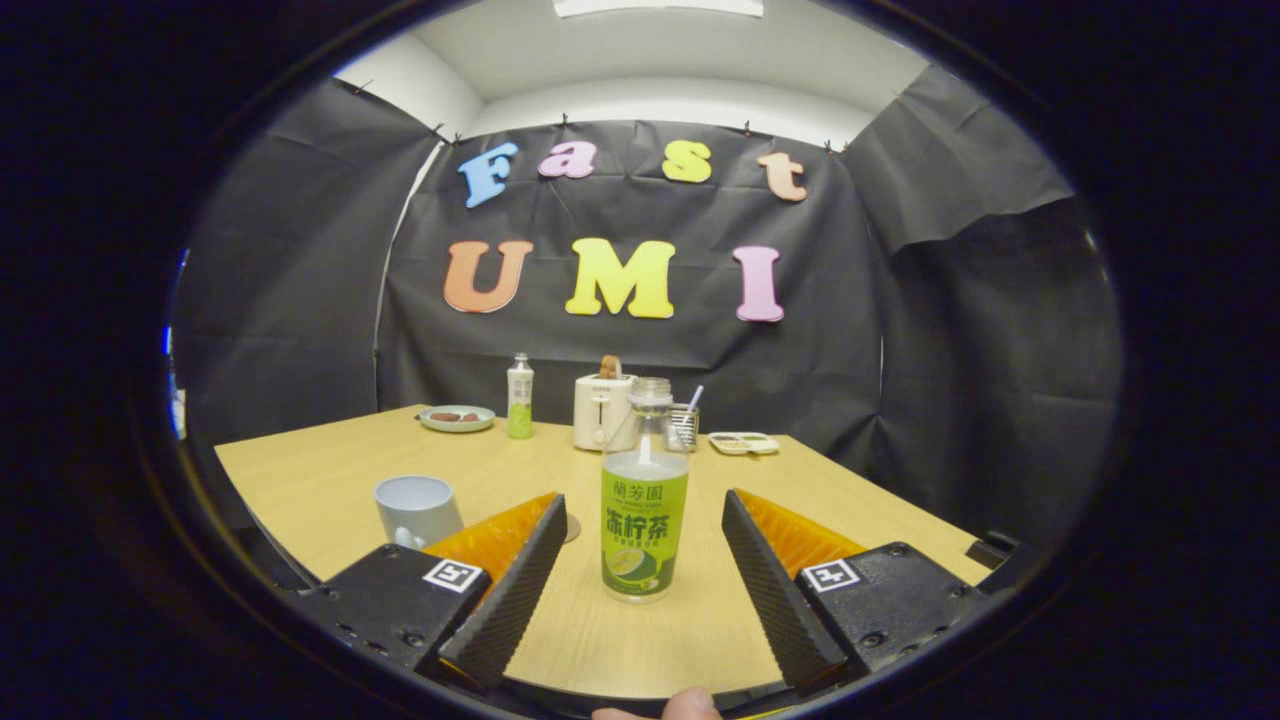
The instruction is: Take the bottle from table, then pour the juice into the cup, finally place the bottle on the coaster
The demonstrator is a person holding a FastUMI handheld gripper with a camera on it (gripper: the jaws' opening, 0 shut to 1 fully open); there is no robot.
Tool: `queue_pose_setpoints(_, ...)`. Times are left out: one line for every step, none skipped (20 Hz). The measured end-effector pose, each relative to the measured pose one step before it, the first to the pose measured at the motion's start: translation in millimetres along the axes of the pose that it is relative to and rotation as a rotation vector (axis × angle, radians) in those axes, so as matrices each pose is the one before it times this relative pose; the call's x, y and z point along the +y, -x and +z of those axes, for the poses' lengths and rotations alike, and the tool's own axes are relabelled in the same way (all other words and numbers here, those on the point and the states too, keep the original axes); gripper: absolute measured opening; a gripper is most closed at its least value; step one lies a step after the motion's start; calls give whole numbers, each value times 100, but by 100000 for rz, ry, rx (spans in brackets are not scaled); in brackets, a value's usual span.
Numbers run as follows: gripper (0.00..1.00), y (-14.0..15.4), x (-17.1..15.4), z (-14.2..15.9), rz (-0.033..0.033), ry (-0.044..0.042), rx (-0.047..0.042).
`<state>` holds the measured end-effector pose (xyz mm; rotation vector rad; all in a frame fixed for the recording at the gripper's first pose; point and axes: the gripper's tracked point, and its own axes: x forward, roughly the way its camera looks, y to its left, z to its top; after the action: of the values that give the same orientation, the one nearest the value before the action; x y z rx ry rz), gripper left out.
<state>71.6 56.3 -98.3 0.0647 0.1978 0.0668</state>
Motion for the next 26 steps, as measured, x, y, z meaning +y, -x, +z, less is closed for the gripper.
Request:
queue_pose_setpoints(100,-487,198,-92,511,-1160,506)
queue_pose_setpoints(100,-585,-187,-371,-694,-990,1037)
queue_pose_setpoints(100,-540,-102,-302,-931,-779,1168)
queue_pose_setpoints(100,-546,12,-287,-727,-396,1151)
queue_pose_setpoints(100,-478,-43,-128,-962,333,713)
queue_pose_setpoints(100,-458,-141,-203,-868,722,742)
queue_pose_setpoints(100,-392,-51,-128,-918,463,592)
queue_pose_setpoints(100,-474,-125,-379,-750,105,1074)
queue_pose_setpoints(100,-451,-24,-140,-522,-622,200)
queue_pose_setpoints(100,-382,53,-33,-20,-564,193)
queue_pose_setpoints(100,-480,127,-379,320,-43,1253)
queue_pose_setpoints(100,-568,127,-404,100,-451,1334)
queue_pose_setpoints(100,-388,129,-33,361,-962,803)
queue_pose_setpoints(100,-497,111,-38,268,-1088,558)
queue_pose_setpoints(100,-439,38,-109,58,-1045,743)
queue_pose_setpoints(100,-431,32,-114,239,-1100,850)
queue_pose_setpoints(100,-393,117,-131,378,-1166,939)
queue_pose_setpoints(100,-324,-68,-104,17,-1640,998)
queue_pose_setpoints(100,-298,3,-88,-56,-1419,955)
queue_pose_setpoints(100,-100,-26,211,-129,-1206,-153)
queue_pose_setpoints(100,-64,-5,248,-287,-902,-719)
queue_pose_setpoints(100,-102,59,112,14,-176,-239)
queue_pose_setpoints(100,-84,149,39,281,25,164)
queue_pose_setpoints(100,-144,3,-88,-187,-109,506)
queue_pose_setpoints(98,-55,70,76,113,-115,544)
queue_pose_setpoints(94,102,23,80,66,30,70)
